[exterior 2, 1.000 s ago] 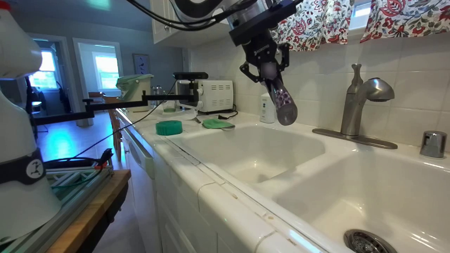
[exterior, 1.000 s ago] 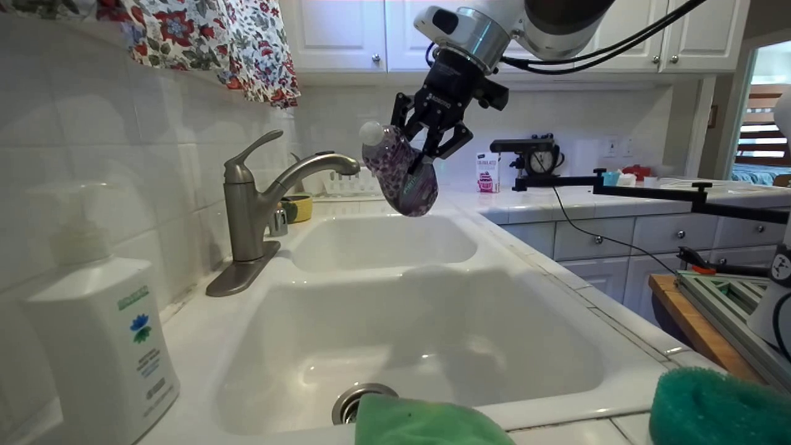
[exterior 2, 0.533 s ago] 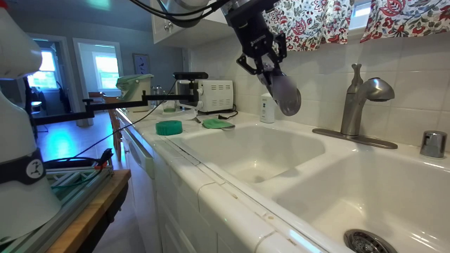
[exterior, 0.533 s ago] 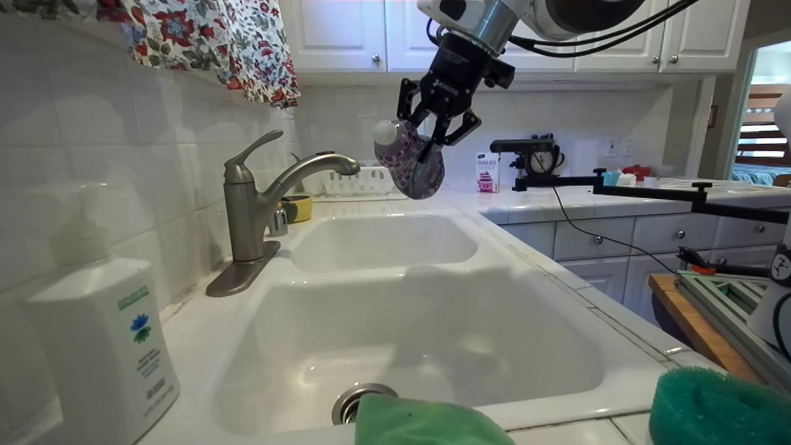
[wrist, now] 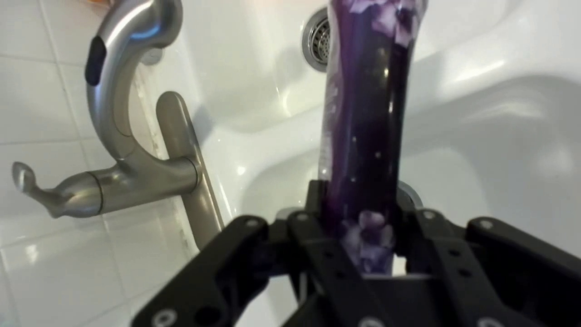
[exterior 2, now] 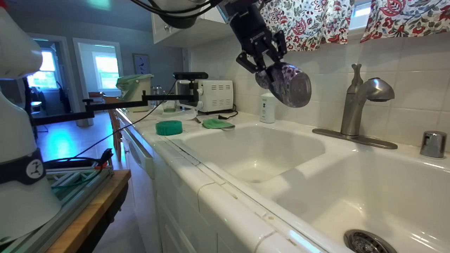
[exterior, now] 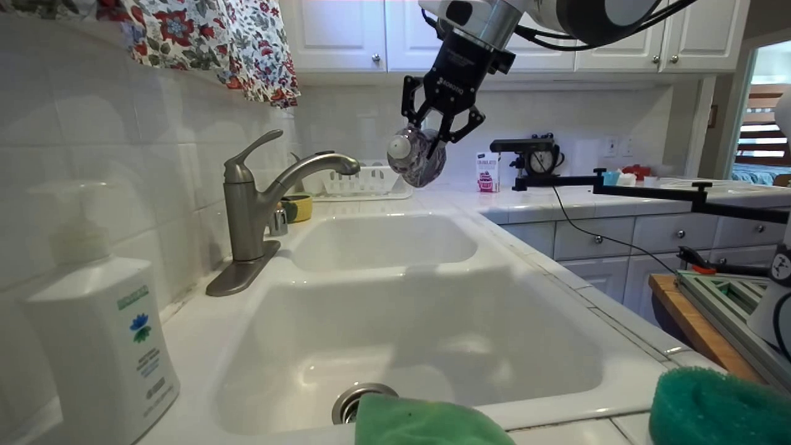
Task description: Pick up the purple bottle and pour some of its contents in the sink
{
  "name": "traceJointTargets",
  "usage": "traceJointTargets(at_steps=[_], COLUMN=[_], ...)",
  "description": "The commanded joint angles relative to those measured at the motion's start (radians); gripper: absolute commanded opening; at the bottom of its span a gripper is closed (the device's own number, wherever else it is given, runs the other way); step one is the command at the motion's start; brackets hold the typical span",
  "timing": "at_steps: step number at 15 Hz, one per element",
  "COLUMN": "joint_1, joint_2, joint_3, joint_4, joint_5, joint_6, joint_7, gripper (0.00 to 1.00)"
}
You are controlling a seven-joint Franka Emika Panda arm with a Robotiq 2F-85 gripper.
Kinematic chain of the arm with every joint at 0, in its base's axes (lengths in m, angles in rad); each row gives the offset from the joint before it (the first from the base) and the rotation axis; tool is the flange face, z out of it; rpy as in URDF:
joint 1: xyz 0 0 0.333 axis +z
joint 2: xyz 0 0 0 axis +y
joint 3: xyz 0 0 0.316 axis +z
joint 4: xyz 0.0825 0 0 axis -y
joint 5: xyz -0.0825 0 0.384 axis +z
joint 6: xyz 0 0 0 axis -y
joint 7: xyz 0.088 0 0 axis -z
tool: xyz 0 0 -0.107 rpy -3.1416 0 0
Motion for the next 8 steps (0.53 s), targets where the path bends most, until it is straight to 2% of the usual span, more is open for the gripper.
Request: traceJointTargets(at_steps=[1, 8], joint_1=[-0.021, -0.001], joint_2=[0.002, 0.040], joint_3=[0.016, 0.024], joint_4=[0.031, 0.053], joint_5=[-0.182, -0.508], joint_6=[-0.046, -0.100], joint_7=[0.095, 0.253], gripper=[0.10, 0.10])
